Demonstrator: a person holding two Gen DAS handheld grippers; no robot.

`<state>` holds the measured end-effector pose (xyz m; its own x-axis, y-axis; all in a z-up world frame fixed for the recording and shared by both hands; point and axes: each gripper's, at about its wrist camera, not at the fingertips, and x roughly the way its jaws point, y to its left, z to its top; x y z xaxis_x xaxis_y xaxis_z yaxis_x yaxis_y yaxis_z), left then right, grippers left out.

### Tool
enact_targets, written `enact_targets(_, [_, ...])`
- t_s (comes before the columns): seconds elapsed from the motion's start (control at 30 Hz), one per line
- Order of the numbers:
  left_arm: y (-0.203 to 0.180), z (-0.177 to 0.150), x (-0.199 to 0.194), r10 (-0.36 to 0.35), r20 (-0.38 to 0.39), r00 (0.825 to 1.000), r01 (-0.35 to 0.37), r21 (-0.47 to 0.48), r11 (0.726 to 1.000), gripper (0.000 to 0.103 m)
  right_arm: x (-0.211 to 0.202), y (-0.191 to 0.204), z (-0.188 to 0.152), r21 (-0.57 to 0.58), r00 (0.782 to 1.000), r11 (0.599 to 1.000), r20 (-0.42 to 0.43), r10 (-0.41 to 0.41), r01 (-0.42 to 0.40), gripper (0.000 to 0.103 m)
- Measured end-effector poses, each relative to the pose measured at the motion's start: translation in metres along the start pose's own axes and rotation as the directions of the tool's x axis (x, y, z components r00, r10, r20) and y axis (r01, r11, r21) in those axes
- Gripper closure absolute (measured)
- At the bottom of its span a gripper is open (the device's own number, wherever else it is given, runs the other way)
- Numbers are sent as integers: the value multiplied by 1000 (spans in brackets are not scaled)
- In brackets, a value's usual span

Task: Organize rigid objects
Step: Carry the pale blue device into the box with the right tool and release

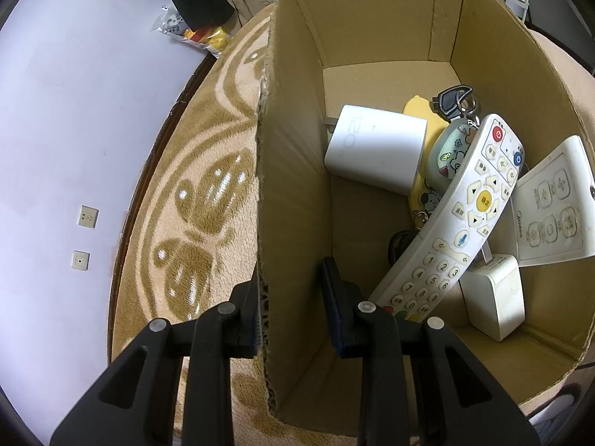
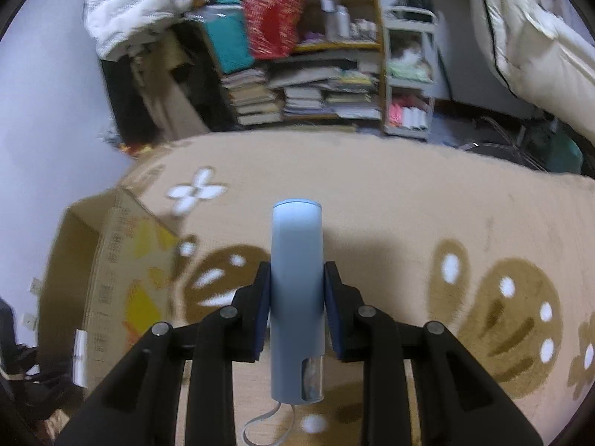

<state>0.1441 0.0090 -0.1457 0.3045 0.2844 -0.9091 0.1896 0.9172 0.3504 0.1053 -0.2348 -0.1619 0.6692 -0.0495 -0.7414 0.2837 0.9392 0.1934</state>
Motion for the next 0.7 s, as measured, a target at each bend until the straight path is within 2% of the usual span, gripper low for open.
enact_targets(0.17, [0, -1, 0, -1, -1, 1000, 1, -1, 1000, 76, -15, 35, 4, -43, 996, 996, 25, 85, -84, 74])
enact_targets(0.4, [2, -1, 1, 1, -2, 1000, -1, -5, 1000, 76, -34, 95, 12, -135, 979, 973, 60, 196, -186, 74])
enact_targets(0.57, [3, -1, 2, 0, -4, 1000, 0, -8, 1000, 76, -47, 127, 3, -182, 962, 950, 62, 268, -253, 74])
enact_targets(0.7, [3, -2, 1, 5, -2, 1000, -5, -5, 1000, 76, -50, 146, -10, -215, 954, 936, 44, 295, -280, 74])
